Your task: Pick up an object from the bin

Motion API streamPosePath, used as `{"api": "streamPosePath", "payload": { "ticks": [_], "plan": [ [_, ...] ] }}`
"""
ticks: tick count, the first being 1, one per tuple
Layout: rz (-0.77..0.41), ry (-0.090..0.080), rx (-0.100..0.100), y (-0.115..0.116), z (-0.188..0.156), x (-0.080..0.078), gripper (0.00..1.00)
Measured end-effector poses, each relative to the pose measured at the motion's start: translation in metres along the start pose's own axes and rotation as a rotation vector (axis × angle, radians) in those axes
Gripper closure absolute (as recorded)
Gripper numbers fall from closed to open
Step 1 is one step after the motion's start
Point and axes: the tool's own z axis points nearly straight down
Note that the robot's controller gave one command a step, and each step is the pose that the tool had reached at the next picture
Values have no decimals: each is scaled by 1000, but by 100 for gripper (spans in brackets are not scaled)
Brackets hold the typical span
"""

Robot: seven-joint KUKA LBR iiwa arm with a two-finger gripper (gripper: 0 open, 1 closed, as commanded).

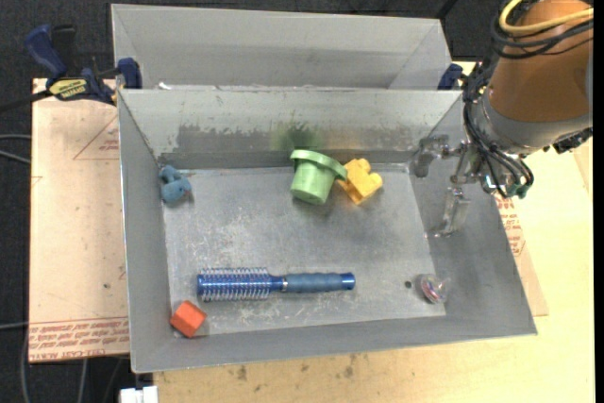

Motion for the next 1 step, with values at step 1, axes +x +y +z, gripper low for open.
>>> {"api": "streamPosePath", "payload": {
  "ticks": [1],
  "plan": [
    [-196,2,-1,7,86,72,0]
  ]
}}
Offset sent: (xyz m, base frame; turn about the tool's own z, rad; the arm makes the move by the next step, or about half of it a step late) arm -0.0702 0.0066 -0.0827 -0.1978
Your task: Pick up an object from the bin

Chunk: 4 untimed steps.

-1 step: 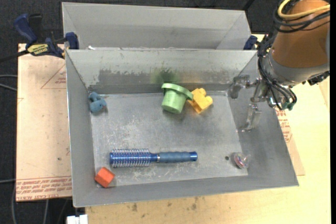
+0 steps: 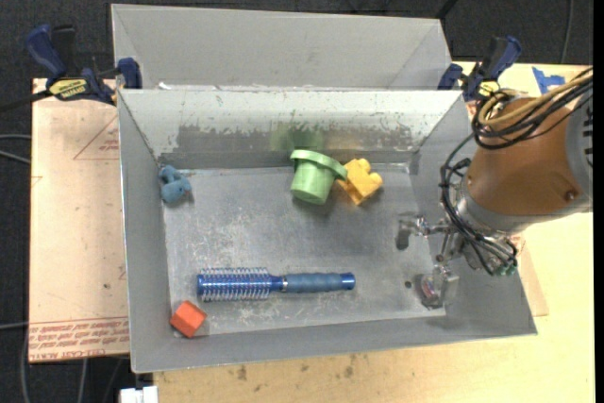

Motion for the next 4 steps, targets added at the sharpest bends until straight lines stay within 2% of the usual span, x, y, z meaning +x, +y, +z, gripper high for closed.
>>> {"api": "streamPosePath", "payload": {
  "ticks": [1,2,3,4],
  "plan": [
    [-217,-8,0,125,28,-41,0],
    [-160,-5,1,139,66,-44,0],
    [-160,-7,3,138,64,-45,100],
    [-184,-16,6,131,-72,-30,100]
  ]
}}
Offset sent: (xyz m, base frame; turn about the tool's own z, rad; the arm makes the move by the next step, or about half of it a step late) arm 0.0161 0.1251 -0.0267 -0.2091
